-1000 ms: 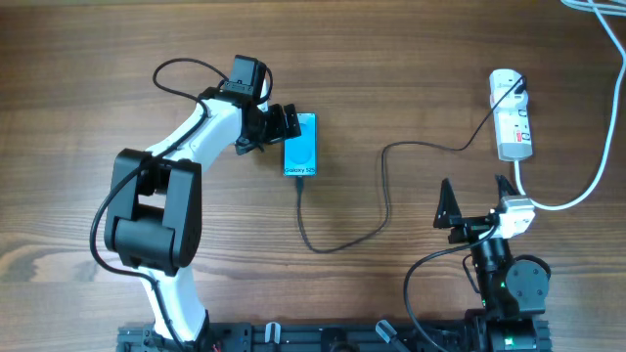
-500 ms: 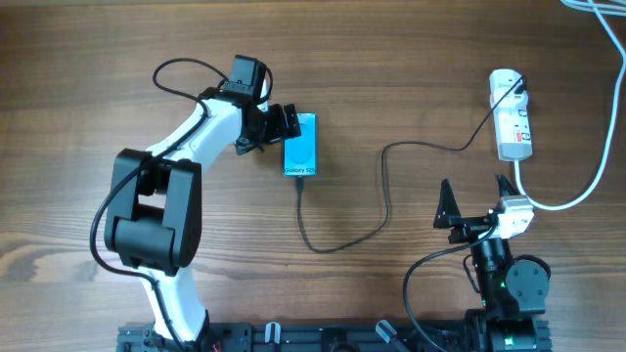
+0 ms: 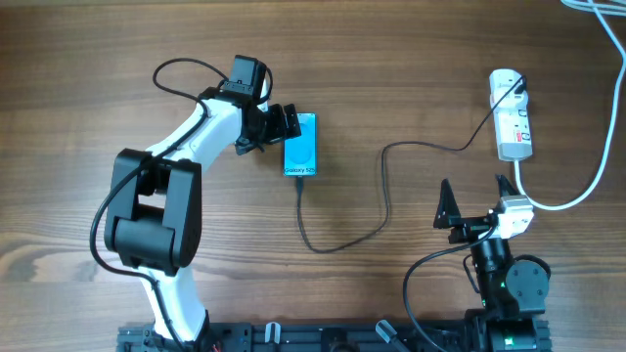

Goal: Plug charger to phone and switch on socket

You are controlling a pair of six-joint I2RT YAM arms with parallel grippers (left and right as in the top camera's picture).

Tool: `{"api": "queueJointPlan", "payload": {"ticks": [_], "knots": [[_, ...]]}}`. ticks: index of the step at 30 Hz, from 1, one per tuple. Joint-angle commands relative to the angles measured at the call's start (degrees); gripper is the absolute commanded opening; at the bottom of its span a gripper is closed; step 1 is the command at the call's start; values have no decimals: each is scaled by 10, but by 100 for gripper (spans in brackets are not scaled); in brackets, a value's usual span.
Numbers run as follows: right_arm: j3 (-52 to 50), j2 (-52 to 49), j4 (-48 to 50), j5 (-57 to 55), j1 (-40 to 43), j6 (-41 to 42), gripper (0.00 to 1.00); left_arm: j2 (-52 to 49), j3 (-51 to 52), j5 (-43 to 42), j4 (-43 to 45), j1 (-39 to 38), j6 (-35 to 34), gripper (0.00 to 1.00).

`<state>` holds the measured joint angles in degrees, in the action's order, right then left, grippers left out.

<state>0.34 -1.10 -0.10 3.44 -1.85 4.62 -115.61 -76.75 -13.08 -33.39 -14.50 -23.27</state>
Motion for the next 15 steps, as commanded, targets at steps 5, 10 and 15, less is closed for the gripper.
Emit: {"api": "queueJointPlan", "payload": {"ticks": [5,10,15], "knots": [[0,9,2,8,-2,-8,100,-4,0,5,0,0,1,100],[0,9,2,8,-2,-8,100,0,0,5,0,0,1,100],[0,9,2,8,-2,-8,100,23,0,5,0,0,1,100]]}}
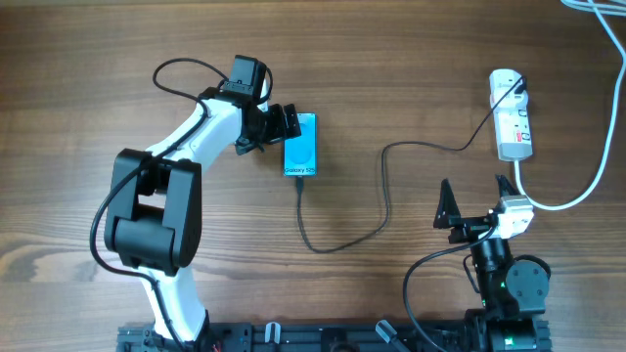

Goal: Plug charger to phone and switch on socket

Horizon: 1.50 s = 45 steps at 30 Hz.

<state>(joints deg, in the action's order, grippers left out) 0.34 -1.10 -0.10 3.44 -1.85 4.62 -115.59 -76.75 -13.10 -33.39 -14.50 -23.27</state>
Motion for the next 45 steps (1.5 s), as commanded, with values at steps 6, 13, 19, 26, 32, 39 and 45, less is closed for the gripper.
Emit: {"api": "queueJointPlan", "payload": {"ticks": [6,13,19,26,32,39,45], "knots": [[0,9,2,8,-2,-8,100,96,0,6,0,0,1,100],[0,9,2,8,-2,-8,99,210,0,6,0,0,1,100],[0,9,2,8,-2,-8,100,308,0,75,-45,0,18,100],[0,9,2,8,-2,-8,100,352,58,158,-85,1,66,100],[0,9,2,8,-2,-8,100,386,246,157,101,2,63,100],[0,9,2,8,-2,-8,99,420,472,156,327,2,25,100],[0,9,2,8,-2,-8,100,460,632,156,506,2,-19,100]]}}
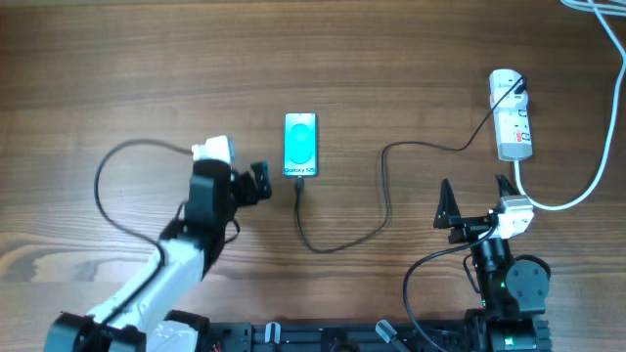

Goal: Plug charger to phone and switch on socket

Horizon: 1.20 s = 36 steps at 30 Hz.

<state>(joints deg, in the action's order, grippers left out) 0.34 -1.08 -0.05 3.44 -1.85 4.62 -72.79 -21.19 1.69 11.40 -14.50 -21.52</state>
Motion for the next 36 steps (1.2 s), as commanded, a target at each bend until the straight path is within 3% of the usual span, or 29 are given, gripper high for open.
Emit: {"api": "queueJointPlan", "payload": {"ticks": [1,4,14,25,36], "knots": [[0,9,2,8,-2,-8,100,39,96,10,76,3,-46,100],[0,9,2,8,-2,-8,100,64,139,14,118,12,-68,100],[0,9,2,8,-2,-8,100,189,207,16,100,19,-75,100],[0,9,2,8,-2,-8,100,414,209,99,-151,20,-72,100],[0,9,2,8,-2,-8,100,672,209,72,-151,80,33,100]]}}
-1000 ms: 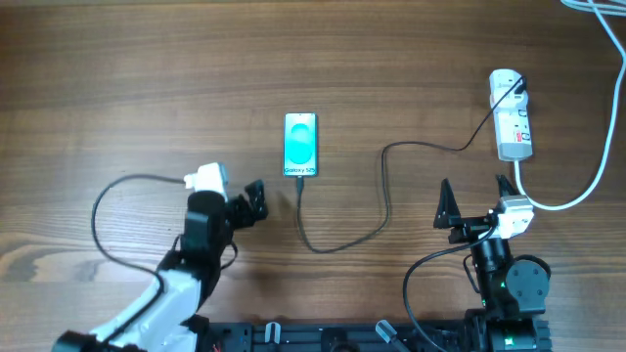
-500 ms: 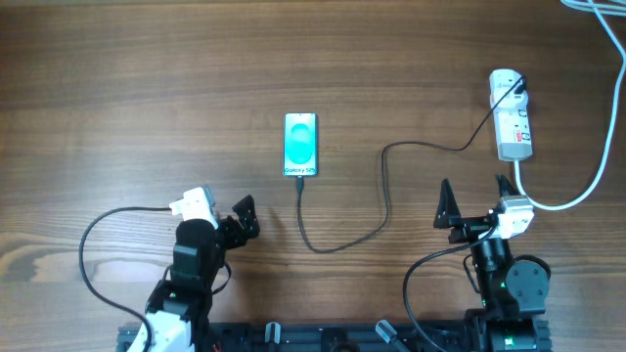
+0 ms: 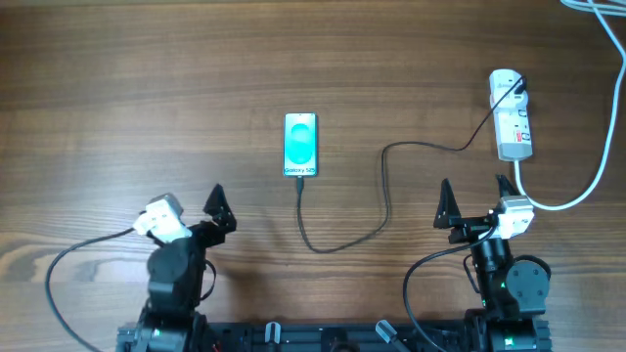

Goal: Plug charger to phone and switch on socket

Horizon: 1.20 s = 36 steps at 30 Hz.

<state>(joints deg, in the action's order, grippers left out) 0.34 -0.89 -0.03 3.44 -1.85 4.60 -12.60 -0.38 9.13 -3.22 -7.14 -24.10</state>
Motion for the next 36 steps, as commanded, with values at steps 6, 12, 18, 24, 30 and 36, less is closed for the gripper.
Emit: {"api": "queueJointPlan", "payload": {"ticks": [6,12,18,24,30,36], "knots": [[0,7,2,8,-2,-8,100,120,0,-67,-11,20,137,100],[0,7,2,8,-2,-8,100,124,0,-100,-14,47,179,100],[0,7,2,8,-2,-8,100,124,0,-110,-13,48,183,100],[0,7,2,8,-2,-8,100,124,0,-110,-12,48,183,100],[0,7,2,8,-2,-8,100,124,0,-110,-12,48,183,100],[0,7,2,8,-2,-8,100,124,0,-110,-12,48,183,100]]}}
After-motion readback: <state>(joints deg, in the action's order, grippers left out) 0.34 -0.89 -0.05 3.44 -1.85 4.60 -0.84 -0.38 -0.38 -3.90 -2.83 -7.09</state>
